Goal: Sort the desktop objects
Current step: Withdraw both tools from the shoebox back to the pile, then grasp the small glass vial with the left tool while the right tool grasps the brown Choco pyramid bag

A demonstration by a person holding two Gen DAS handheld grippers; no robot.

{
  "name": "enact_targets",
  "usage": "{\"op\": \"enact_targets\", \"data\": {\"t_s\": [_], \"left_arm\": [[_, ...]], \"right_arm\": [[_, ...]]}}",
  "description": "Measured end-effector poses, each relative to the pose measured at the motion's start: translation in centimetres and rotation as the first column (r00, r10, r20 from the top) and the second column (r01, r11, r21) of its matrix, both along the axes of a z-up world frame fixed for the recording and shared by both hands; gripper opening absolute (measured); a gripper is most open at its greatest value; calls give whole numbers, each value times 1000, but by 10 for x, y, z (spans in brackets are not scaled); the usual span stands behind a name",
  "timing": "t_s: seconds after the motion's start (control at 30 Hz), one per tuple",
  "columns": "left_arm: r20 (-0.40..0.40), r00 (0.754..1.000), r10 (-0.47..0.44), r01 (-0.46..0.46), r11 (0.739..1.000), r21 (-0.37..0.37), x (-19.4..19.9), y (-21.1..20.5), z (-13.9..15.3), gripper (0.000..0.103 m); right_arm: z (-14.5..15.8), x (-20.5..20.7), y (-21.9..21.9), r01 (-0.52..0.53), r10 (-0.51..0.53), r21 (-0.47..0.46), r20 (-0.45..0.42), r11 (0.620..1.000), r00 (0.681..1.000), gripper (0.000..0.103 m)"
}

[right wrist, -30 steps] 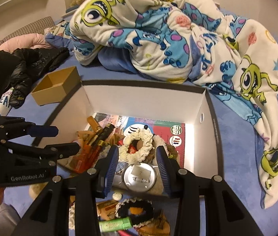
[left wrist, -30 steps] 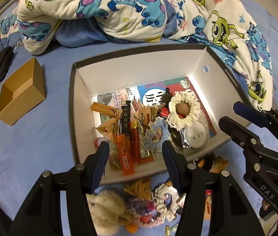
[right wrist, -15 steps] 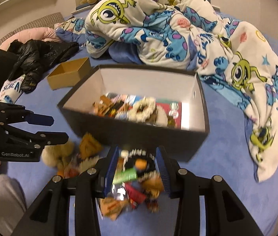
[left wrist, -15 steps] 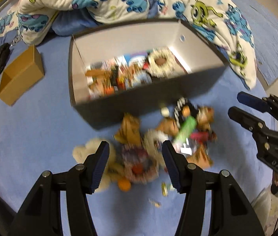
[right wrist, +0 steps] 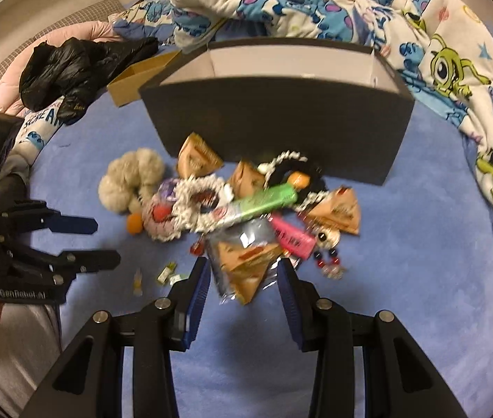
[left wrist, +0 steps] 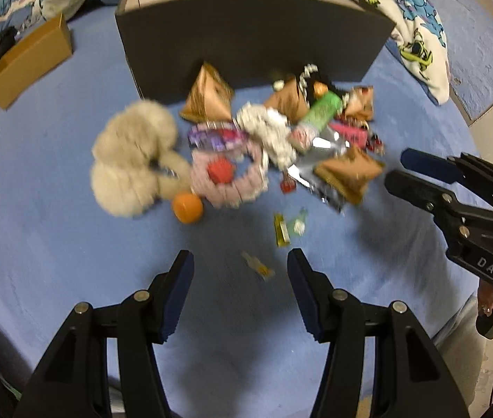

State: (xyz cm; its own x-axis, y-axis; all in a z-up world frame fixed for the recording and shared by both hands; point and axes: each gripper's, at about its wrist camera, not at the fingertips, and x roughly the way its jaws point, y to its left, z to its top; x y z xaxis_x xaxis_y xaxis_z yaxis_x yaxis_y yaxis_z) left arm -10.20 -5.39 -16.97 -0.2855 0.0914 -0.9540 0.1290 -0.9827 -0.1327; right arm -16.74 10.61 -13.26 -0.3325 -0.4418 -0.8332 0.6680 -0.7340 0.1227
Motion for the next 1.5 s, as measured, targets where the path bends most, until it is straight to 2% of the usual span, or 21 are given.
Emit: {"op": "enact_targets", "data": {"t_s": [0.4,0.7,0.77,0.93,1.07,1.17,1.4,1.5], "left_arm": [[47,998,28,-31,998,51,10,5,-25,57],[69,996,55,-60,995,79,4,-1,-38,57],[74,996,56,-62,995,82,3,0,-41,57],[75,995,72,-79,992,96,1,1,-46,57],[66,994,85,-91,991,100,2,-1,-48,53],[63,995,81,-85,993,76,2,0,-48,41],[51,993,103,-106,992,63,4,-2,-50,35],[48,993,108,-111,991,75,5,-1,-50,26]], "right_arm": [[-32,-4,-13,12,-12,-5,69,1000,998,41],[-49,-10,-26,22,-23,19,79,1000,997,40],[-53,-11,-28,21,-23,33,76,999,997,39],[-57,-11,-28,25,-26,29,59,999,998,27],[-57,-13,-22,32,-32,2,71,999,997,26],[-55,-13,-18,38,-37,-7,72,999,997,26],[-56,-14,-6,64,-61,-31,88,997,994,25],[-54,-13,-3,65,-62,-36,86,997,994,25]]}}
